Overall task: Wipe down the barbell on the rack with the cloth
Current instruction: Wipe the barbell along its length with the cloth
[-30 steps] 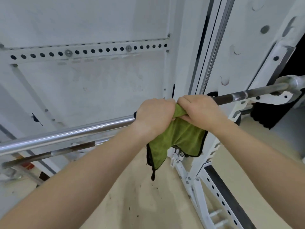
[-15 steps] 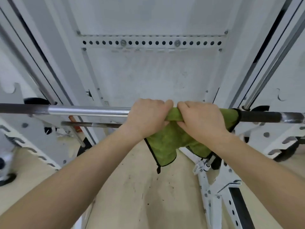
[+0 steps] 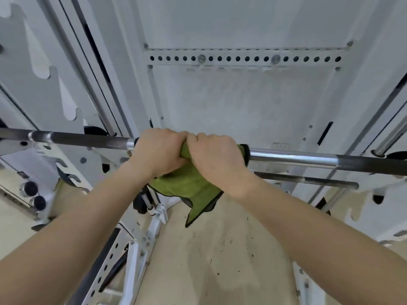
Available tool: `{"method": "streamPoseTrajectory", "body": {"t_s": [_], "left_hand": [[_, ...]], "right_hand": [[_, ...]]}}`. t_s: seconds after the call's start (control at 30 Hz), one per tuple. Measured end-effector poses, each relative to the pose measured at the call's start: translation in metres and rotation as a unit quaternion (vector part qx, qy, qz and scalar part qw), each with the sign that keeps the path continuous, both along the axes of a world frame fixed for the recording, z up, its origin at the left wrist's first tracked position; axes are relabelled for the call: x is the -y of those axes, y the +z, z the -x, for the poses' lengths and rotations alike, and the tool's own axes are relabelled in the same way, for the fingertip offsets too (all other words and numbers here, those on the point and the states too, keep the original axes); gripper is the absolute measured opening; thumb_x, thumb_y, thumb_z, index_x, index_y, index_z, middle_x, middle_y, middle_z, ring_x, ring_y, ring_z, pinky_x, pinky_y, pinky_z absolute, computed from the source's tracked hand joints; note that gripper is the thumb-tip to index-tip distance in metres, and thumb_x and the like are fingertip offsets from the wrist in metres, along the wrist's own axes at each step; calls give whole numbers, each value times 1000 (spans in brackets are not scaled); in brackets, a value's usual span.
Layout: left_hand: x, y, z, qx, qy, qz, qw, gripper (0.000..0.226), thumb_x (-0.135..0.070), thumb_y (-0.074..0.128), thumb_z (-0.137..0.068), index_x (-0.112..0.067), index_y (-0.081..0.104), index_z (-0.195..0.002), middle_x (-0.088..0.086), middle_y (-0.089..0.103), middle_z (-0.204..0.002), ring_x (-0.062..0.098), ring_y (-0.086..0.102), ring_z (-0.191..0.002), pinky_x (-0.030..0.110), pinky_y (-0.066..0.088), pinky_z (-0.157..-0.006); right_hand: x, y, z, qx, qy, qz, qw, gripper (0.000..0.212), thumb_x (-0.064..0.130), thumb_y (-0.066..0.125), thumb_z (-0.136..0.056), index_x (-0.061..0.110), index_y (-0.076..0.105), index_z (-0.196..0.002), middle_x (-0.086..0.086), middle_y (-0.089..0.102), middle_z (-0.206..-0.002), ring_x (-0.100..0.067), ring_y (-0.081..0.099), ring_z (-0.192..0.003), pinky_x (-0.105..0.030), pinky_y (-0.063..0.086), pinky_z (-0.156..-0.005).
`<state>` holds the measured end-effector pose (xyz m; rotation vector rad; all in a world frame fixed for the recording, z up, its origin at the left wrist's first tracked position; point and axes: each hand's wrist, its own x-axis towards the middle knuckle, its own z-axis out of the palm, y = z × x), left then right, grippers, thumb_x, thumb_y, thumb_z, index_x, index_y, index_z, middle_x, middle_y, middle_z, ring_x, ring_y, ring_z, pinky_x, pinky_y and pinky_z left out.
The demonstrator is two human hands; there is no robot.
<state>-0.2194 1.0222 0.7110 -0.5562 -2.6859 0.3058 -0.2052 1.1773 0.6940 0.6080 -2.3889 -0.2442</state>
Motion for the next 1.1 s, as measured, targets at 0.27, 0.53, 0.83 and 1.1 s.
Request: {"method": "streamPoseTrajectory", "body": {"t_s": [0.27, 0.53, 0.83, 1.1], "left_hand": [[-188, -1, -22, -18, -90, -13, 996, 34, -54, 51, -87, -22, 40, -85, -3, 44, -66, 27, 47, -60, 31, 29, -52], [-365, -7, -39, -63, -162, -22, 984, 26, -41, 51, -91, -20, 36, -84, -4, 30, -60, 24, 39, -55, 30, 12, -45], [-485, 0, -57, -25, -210, -33, 977, 8, -23, 51, -94, -19, 46, -90, -3, 35, -63, 22, 37, -54, 30, 13, -45], [-411, -2, -49, -18, -191, -26, 981, 16, -30, 51, -90, -19, 40, -95, -3, 41, -72, 24, 40, -60, 30, 15, -47]], "right_hand": [[-197, 4, -37, 34, -42, -2, 999, 33, 36, 76, -68, 12, 56, -79, -4, 58, -64, -27, 59, -51, -28, 26, -48], [-384, 3, -69, 47, -102, -39, 993, 26, 36, 64, -83, 13, 58, -93, -3, 61, -77, -26, 63, -64, -32, 39, -54], [-487, 3, -94, 64, -195, 46, 978, 22, 24, 71, -75, 14, 58, -89, -4, 62, -79, -30, 62, -73, -39, 43, -68], [-403, -5, -79, 46, -179, 74, 980, 25, 19, 71, -67, 13, 59, -89, -4, 64, -79, -29, 60, -73, -38, 44, -68]]}}
